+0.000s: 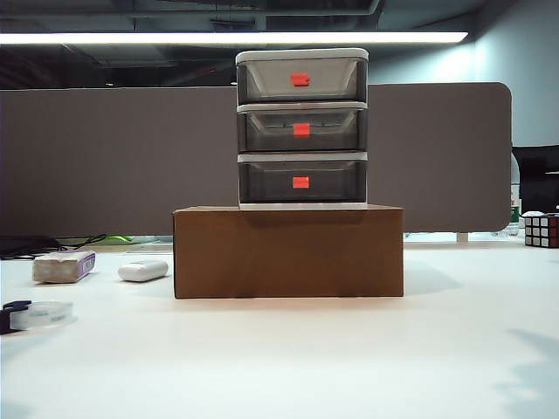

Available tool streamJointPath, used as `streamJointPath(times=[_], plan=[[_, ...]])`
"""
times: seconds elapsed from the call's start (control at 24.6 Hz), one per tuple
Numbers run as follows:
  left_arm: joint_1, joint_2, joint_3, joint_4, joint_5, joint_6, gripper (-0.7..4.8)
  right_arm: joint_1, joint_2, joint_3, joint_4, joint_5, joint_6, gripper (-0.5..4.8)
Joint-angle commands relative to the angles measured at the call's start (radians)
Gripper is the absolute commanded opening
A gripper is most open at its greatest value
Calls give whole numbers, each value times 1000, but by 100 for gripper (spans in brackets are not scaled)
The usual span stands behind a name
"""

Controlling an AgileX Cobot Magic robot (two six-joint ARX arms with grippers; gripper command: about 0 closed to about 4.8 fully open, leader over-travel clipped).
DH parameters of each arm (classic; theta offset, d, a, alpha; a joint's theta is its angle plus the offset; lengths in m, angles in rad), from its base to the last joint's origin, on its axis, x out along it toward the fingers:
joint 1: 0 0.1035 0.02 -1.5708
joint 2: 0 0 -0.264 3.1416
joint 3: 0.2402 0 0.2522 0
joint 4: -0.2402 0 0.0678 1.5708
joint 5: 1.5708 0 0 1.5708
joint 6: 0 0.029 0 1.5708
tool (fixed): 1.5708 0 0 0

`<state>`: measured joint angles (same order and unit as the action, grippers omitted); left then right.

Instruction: Open the second layer of the drawer on the table, pick up the transparent tape on the table and put it in, and finally close the drawer.

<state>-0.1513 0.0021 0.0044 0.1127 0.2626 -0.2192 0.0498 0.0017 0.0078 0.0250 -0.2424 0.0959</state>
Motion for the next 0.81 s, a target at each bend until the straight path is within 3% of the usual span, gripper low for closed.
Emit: streamJointPath(times=[0.04, 0.12, 0.24, 0.41, 0.49, 0.57, 0.65, 0.81], plan=[[-104, 18, 5, 12, 17, -18, -5, 38, 3, 29, 11, -22, 9, -6], [-214, 40, 4, 31, -109, -17, -5, 79, 18, 55, 2, 21, 9, -6], [-496, 156, 4, 134, -409, 27, -5, 187, 98, 113, 10, 142, -3, -6], [-861, 531, 27, 426, -835, 122, -6, 345, 346, 236, 87, 230, -82, -5], [-908, 679, 68, 486, -881, 123, -6, 380, 438, 287, 103, 229, -112, -6], [-914, 896, 151, 602, -869, 137, -6, 415, 581, 371, 115, 221, -129, -5], [-909, 1141, 261, 784, -865, 136, -6, 422, 742, 488, 115, 193, -131, -5], [-907, 1347, 371, 951, -830, 134, -5, 423, 876, 623, 114, 87, -179, -5]])
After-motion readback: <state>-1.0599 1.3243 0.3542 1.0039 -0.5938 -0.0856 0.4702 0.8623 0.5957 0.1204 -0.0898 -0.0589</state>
